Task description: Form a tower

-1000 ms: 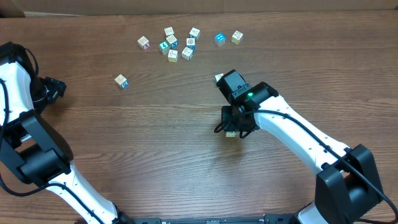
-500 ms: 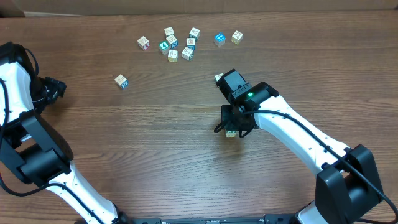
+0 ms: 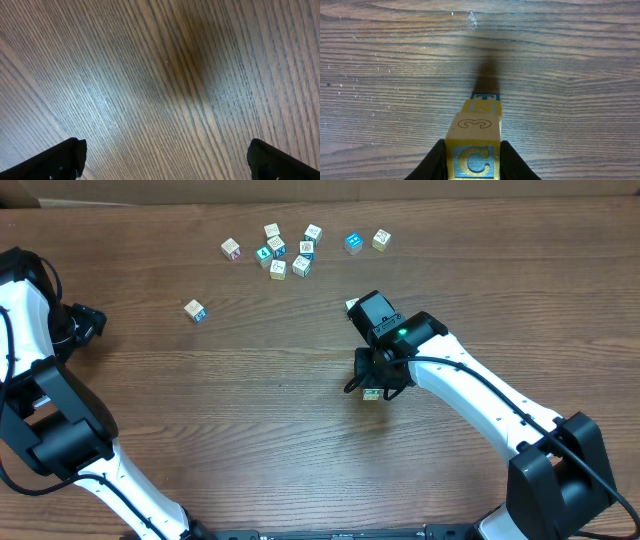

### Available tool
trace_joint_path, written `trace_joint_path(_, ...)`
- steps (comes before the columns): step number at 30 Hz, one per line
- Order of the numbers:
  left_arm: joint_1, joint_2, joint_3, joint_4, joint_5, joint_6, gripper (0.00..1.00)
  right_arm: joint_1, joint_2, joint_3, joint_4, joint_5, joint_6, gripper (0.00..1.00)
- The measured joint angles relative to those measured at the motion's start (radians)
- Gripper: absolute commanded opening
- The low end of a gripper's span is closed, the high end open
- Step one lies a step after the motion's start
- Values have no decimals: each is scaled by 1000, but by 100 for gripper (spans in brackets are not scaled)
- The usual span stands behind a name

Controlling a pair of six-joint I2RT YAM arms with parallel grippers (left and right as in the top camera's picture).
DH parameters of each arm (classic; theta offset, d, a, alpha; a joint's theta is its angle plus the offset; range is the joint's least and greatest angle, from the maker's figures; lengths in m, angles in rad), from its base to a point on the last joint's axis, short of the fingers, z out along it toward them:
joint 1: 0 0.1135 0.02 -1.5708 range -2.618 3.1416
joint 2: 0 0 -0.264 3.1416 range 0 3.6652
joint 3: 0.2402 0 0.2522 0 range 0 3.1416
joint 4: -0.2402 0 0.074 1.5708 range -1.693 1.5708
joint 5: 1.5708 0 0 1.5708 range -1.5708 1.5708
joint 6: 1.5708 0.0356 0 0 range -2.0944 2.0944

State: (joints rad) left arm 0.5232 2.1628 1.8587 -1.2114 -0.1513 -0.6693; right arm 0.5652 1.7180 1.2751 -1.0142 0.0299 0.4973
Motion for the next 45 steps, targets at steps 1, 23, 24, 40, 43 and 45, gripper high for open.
trace_joint_path(1, 0, 0, 0, 0, 0, 0, 99, 0, 0, 0, 0, 0, 0, 25)
trace_joint_path(23, 0, 0, 0, 3, 0, 0, 99, 0, 0, 0, -8, 1, 7, 70)
trace_joint_path(24, 0, 0, 0, 5, 0, 0, 99, 0, 0, 0, -7, -1, 10, 76)
trace_joint_path(40, 0, 0, 0, 11, 0, 0, 100, -89, 15, 336, -270, 15, -74, 87)
trace_joint_path(43, 0, 0, 0, 10, 0, 0, 100, -122, 15, 562, -370, 16, -118, 94)
trace_joint_path(45, 0, 0, 0, 11, 0, 0, 100, -140, 15, 702, -401, 21, -149, 95)
